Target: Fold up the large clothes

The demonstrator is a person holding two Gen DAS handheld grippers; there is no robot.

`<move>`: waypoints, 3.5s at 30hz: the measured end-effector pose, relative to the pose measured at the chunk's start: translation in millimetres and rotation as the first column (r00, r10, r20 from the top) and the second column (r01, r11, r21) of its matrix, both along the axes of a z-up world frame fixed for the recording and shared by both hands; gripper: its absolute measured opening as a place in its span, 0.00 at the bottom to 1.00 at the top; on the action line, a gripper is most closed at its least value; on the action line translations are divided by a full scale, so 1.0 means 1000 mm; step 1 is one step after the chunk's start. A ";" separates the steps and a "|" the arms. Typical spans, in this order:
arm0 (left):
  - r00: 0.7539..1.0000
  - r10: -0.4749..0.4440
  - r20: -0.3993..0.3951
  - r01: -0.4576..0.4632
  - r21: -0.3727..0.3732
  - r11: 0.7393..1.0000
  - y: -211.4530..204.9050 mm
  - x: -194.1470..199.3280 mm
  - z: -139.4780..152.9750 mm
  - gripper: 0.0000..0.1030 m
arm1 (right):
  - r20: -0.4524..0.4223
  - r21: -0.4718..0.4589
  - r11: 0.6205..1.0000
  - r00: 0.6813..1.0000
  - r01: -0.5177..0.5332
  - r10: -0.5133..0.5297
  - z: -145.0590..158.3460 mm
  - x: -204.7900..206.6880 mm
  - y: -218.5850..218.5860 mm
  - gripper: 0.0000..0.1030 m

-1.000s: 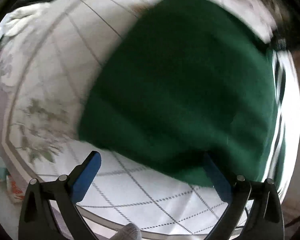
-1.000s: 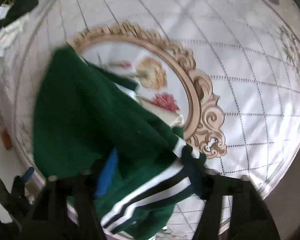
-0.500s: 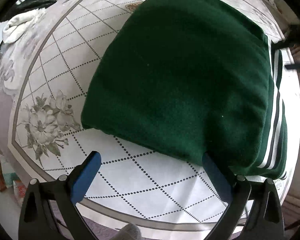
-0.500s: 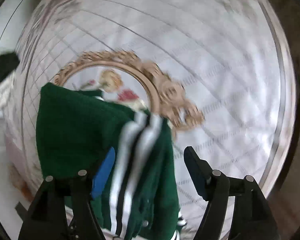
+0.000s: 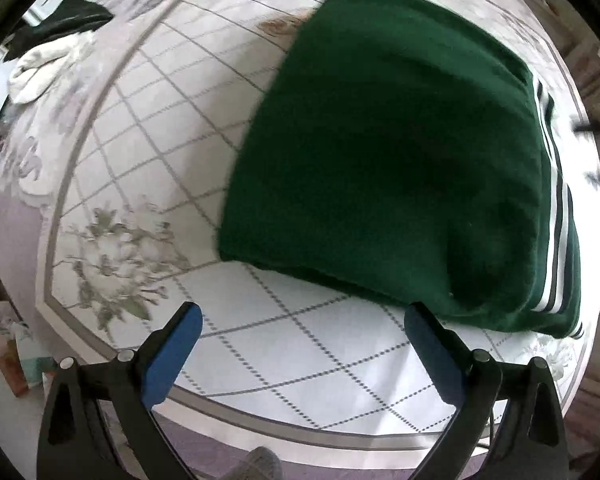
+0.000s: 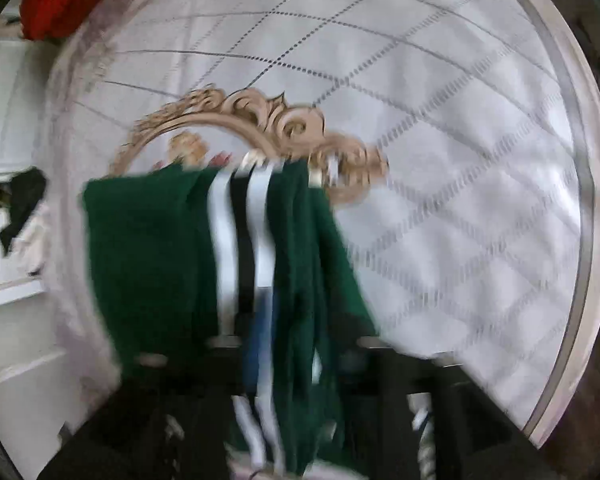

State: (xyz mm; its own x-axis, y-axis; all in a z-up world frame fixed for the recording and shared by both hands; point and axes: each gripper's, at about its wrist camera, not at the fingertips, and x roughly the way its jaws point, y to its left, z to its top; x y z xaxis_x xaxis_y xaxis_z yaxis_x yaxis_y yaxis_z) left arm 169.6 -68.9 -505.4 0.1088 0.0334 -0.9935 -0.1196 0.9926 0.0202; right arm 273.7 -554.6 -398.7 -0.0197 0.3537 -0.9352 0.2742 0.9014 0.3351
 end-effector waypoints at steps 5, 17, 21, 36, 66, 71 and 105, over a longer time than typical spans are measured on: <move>1.000 0.018 0.010 -0.018 0.047 0.999 0.024 0.012 0.013 1.00 | -0.208 0.139 0.984 0.975 0.109 -0.078 -0.053 -0.085 0.017 0.79; 0.999 0.000 0.043 -0.004 0.108 0.994 0.072 0.054 0.014 1.00 | -0.203 0.006 0.990 0.970 0.139 -0.135 -0.067 -0.135 0.024 0.12; 0.996 0.006 0.091 -0.007 0.015 1.000 0.073 0.080 0.015 1.00 | -0.088 0.055 0.991 0.989 0.120 -0.115 -0.019 -0.125 0.013 0.53; 0.991 -0.122 0.055 0.133 -0.460 0.878 0.017 0.156 -0.057 1.00 | 0.112 0.467 0.884 0.991 0.016 -0.078 -0.110 -0.047 -0.040 1.00; 0.967 -0.115 0.229 0.197 -0.377 0.905 0.006 0.213 0.032 0.98 | 0.196 0.451 0.892 0.979 -0.032 -0.063 -0.010 0.030 -0.015 0.36; 0.957 -0.100 0.271 0.202 -0.379 0.903 0.004 0.285 0.053 0.98 | 0.218 0.450 0.892 0.973 -0.035 -0.072 0.014 0.109 -0.035 0.36; 0.895 -0.202 0.397 0.185 0.082 0.979 -0.028 0.401 0.065 1.00 | 0.278 -0.568 0.821 0.951 0.052 0.133 0.065 0.298 0.015 0.99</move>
